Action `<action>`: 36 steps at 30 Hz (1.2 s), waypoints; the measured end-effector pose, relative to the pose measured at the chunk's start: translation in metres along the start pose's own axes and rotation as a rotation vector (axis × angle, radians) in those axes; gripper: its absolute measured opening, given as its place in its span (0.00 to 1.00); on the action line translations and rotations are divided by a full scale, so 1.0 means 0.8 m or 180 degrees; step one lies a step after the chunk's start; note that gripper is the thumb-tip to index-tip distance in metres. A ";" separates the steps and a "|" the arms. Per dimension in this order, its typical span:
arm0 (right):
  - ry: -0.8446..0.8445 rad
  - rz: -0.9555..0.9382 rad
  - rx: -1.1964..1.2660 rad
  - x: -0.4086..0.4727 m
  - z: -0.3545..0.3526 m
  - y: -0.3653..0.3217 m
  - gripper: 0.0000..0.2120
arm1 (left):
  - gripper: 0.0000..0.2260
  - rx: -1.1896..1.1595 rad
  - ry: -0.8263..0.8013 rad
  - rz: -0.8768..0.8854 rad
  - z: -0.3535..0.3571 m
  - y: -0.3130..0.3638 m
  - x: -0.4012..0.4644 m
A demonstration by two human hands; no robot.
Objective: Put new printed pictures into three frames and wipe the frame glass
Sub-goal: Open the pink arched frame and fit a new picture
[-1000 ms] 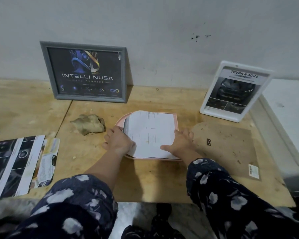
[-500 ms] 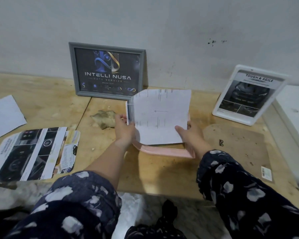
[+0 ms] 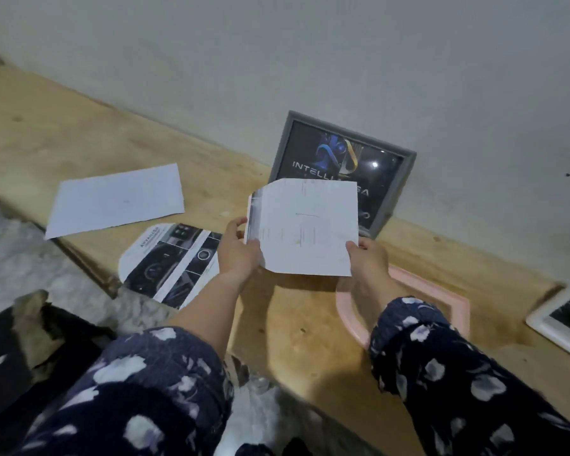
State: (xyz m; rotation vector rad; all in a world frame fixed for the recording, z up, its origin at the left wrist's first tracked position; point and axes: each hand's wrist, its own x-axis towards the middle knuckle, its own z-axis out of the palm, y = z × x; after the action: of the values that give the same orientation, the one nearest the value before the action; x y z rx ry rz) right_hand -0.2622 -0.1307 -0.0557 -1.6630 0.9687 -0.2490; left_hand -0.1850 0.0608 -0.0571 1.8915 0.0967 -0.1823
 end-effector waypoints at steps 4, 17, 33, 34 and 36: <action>-0.0452 -0.0118 -0.0227 -0.010 0.089 -0.026 0.07 | 0.23 0.0012 0.0335 -0.0091 -0.076 -0.023 0.018; -0.1064 -0.0368 -0.0850 -0.026 0.359 -0.096 0.07 | 0.17 0.0344 0.0831 -0.0233 -0.290 -0.101 0.168; -0.1352 0.0260 -0.0774 0.000 0.508 -0.147 0.10 | 0.24 0.1088 0.0381 -0.0185 -0.380 -0.121 0.327; -0.1440 0.0167 -0.0827 -0.001 0.506 -0.149 0.08 | 0.24 0.1169 0.0387 -0.0149 -0.380 -0.118 0.330; -0.1512 -0.0032 -0.0948 -0.001 0.500 -0.151 0.18 | 0.23 0.1275 0.0408 -0.0136 -0.377 -0.114 0.331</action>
State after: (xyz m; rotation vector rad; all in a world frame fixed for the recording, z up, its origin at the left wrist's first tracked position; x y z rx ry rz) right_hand 0.0394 0.1578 -0.0838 -1.8802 0.6558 0.2899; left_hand 0.0847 0.3694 -0.0936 2.3018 0.1997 -0.1143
